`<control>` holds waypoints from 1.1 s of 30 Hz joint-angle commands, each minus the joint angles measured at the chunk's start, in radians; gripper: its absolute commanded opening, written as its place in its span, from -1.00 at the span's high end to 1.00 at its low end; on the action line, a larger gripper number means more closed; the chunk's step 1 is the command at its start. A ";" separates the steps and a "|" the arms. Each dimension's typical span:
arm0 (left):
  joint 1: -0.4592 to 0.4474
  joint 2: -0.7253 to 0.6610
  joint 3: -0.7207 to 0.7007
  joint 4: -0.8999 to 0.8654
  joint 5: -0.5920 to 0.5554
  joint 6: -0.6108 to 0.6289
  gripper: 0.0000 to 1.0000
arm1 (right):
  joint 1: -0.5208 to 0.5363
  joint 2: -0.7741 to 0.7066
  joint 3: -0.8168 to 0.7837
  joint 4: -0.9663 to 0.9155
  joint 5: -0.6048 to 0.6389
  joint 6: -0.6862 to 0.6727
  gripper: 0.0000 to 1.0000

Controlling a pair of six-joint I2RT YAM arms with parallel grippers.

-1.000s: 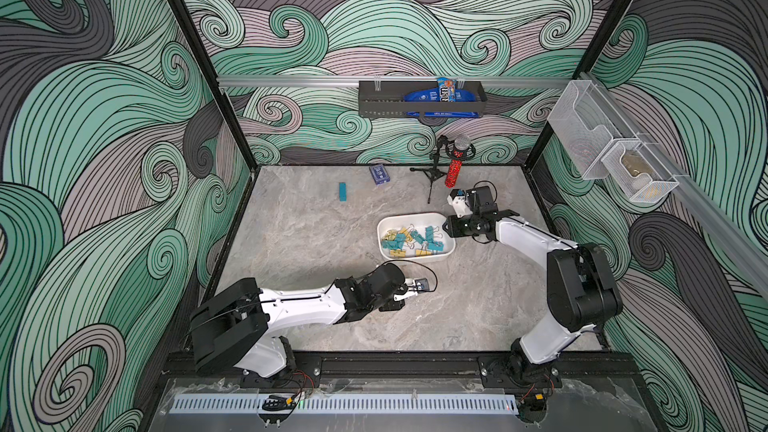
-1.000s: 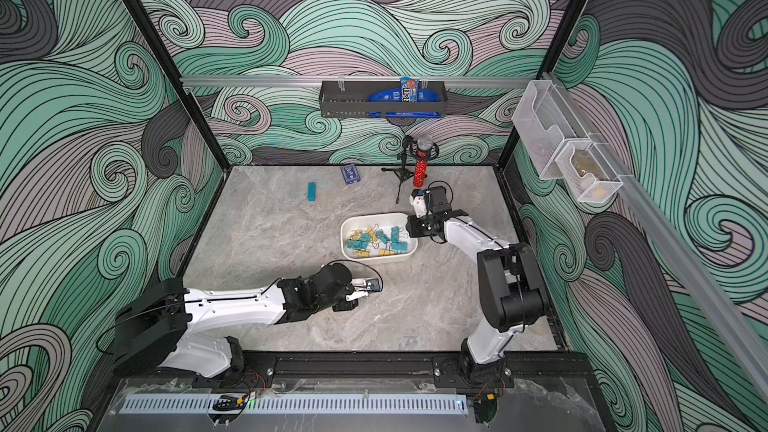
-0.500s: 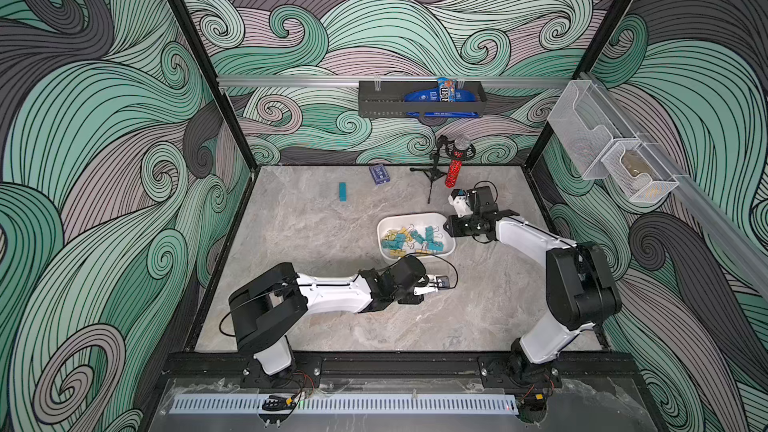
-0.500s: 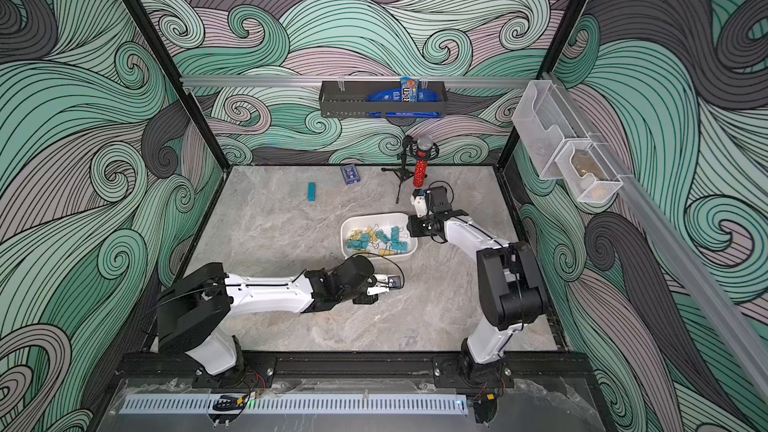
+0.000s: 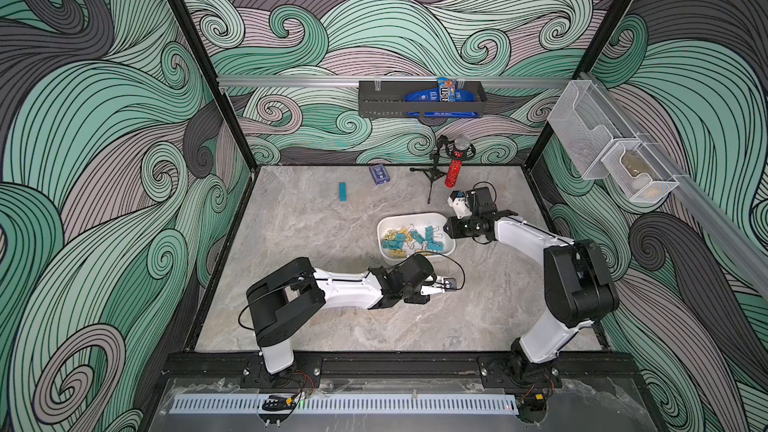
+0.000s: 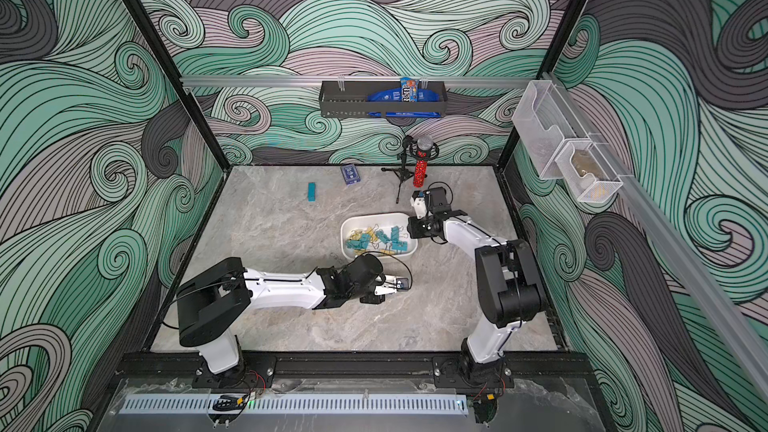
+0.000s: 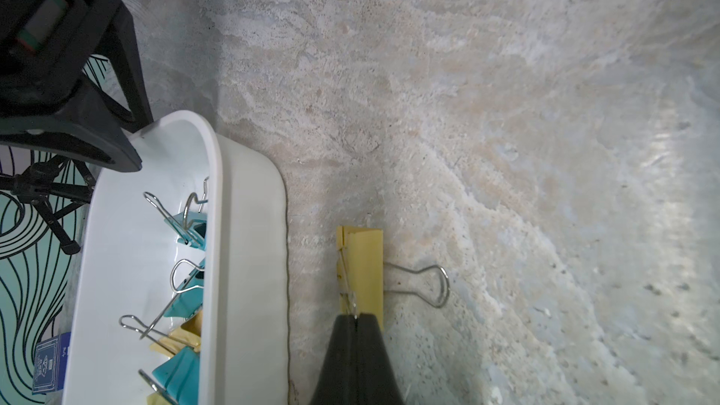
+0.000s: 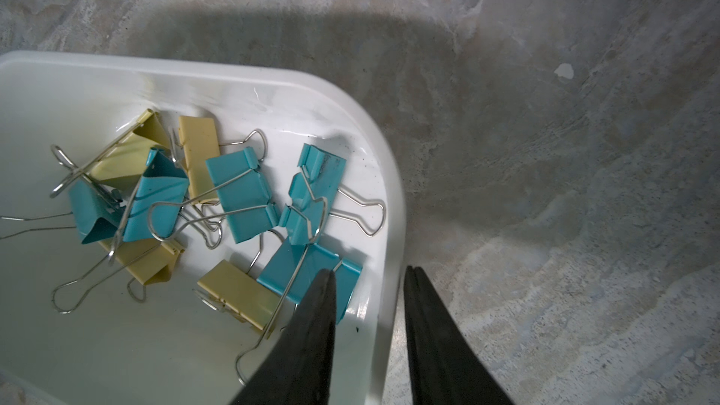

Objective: Take out the binder clips from the storage box
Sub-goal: Place the binder clip at the center of the board.

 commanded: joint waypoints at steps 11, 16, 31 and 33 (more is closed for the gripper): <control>-0.034 -0.007 0.028 0.001 -0.036 0.021 0.69 | -0.003 0.011 0.002 -0.010 -0.005 -0.005 0.35; -0.037 -0.023 0.028 0.019 -0.036 0.020 0.53 | -0.004 0.013 0.003 -0.010 -0.007 -0.005 0.35; 0.106 -0.323 -0.023 -0.059 -0.162 -0.060 0.07 | -0.003 0.008 0.006 -0.017 -0.022 -0.007 0.35; 0.158 -0.317 -0.009 -0.063 -0.129 -0.090 0.01 | -0.003 0.011 0.007 -0.016 -0.025 -0.008 0.35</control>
